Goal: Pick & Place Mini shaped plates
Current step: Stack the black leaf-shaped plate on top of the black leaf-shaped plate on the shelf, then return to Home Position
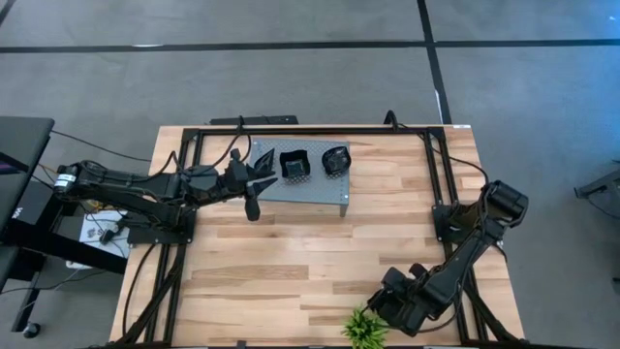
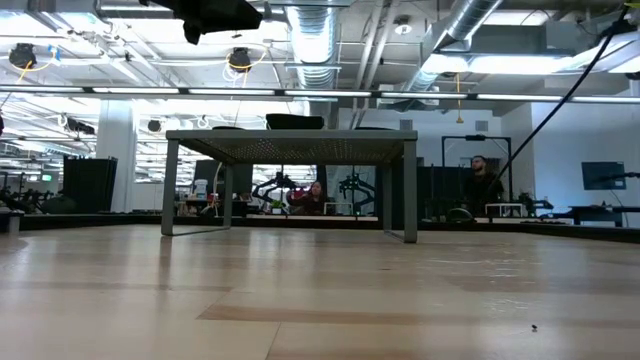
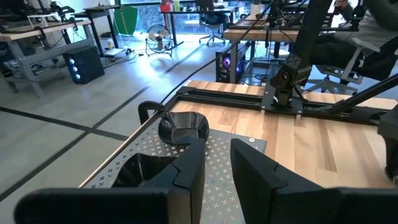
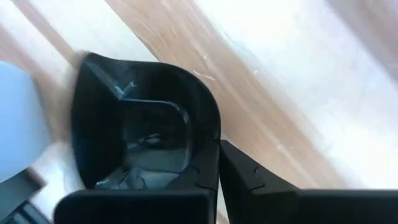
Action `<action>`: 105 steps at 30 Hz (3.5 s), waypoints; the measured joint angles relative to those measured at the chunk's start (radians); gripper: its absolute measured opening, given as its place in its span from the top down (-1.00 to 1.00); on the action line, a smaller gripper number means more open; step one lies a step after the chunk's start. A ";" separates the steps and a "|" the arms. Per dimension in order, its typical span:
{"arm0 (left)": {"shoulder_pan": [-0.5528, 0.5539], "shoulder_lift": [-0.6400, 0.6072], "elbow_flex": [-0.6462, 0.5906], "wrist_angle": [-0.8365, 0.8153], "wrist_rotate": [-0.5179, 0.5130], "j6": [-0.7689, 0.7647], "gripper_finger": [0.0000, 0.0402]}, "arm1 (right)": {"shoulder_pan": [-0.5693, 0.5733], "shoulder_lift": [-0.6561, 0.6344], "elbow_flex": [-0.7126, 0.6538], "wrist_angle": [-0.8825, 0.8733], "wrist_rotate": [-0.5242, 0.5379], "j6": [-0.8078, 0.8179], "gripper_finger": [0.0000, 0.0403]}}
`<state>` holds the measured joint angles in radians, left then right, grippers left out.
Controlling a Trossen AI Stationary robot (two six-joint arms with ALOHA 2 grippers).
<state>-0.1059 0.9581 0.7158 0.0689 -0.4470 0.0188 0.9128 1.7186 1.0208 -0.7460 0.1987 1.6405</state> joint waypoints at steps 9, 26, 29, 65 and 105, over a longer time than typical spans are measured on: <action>0.000 0.000 0.000 0.008 0.000 0.003 0.61 | -0.121 -0.093 0.188 -0.498 0.058 -0.211 0.99; 0.000 0.000 0.000 0.008 0.000 0.004 0.61 | -0.725 -0.333 0.360 -0.279 0.312 -1.701 1.00; 0.000 0.000 0.000 0.007 0.000 0.004 0.61 | -0.828 -0.334 0.406 -0.220 0.293 -1.996 1.00; 0.001 0.022 0.000 -0.001 0.000 0.004 0.61 | -1.345 -0.225 0.426 -0.009 -0.180 -2.508 0.99; 0.001 -0.928 -0.354 -0.154 0.172 0.094 0.61 | -1.366 -0.971 -0.396 0.622 -0.537 -1.884 0.57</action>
<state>-0.1047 0.0304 0.3616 -0.0853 -0.2747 0.1130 -0.4529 0.7476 0.6252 -0.1244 -0.3386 -0.2432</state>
